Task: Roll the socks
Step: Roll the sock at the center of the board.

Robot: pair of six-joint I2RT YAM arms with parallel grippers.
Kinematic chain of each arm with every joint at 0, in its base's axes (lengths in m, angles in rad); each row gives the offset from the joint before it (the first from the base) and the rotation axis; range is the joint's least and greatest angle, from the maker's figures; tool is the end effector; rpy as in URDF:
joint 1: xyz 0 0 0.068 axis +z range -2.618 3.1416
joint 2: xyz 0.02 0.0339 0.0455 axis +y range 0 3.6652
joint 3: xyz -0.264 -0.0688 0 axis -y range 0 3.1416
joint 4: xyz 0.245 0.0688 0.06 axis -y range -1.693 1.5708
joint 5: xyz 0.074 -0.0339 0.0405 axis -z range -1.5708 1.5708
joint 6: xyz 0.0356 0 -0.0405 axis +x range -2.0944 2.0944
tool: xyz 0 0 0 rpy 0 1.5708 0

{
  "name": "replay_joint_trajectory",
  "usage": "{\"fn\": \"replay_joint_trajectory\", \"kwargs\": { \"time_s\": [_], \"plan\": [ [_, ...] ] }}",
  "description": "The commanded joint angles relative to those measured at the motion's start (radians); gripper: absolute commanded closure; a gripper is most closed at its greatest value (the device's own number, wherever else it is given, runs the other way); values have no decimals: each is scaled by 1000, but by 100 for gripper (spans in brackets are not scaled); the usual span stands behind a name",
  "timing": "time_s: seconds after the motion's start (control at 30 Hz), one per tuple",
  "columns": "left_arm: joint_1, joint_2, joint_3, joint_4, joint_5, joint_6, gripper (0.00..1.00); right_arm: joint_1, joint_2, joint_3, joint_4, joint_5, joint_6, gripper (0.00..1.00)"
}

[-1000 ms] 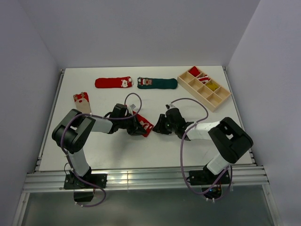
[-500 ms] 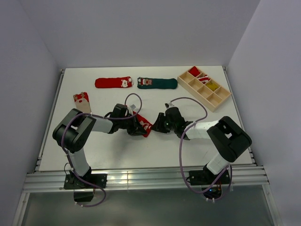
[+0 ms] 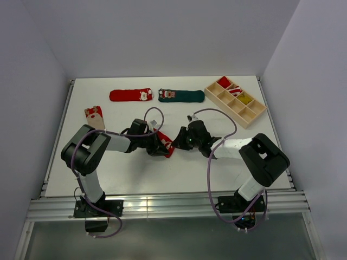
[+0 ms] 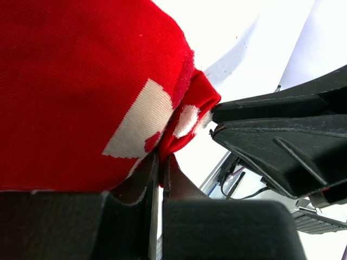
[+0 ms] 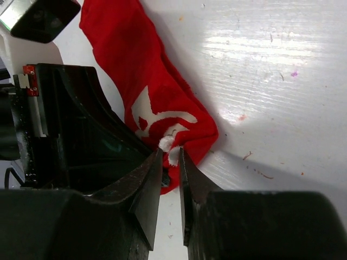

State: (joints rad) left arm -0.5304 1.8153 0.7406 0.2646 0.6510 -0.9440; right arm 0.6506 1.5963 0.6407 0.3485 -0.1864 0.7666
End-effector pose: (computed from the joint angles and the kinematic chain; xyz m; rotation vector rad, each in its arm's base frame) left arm 0.2684 -0.1824 0.1086 -0.1950 2.6788 -1.3805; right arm 0.2400 0.1910 0.1498 0.0215 2.3486 0.9649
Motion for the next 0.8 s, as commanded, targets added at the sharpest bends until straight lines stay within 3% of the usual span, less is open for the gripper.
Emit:
{"fn": "replay_joint_trajectory", "kwargs": {
  "time_s": [0.0, 0.47, 0.77],
  "plan": [
    [3, 19, 26, -14, 7, 28, 100, 15, 17, 57, 6, 19, 2, 74],
    [4, 0, 54, -65, -27, 51, 98, 32, 137, 149, -151, 93, 8, 81],
    [-8, -135, 69, -203, -175, 132, 60, 32, 168, 203, -252, 130, 16, 83]
  ]
}}
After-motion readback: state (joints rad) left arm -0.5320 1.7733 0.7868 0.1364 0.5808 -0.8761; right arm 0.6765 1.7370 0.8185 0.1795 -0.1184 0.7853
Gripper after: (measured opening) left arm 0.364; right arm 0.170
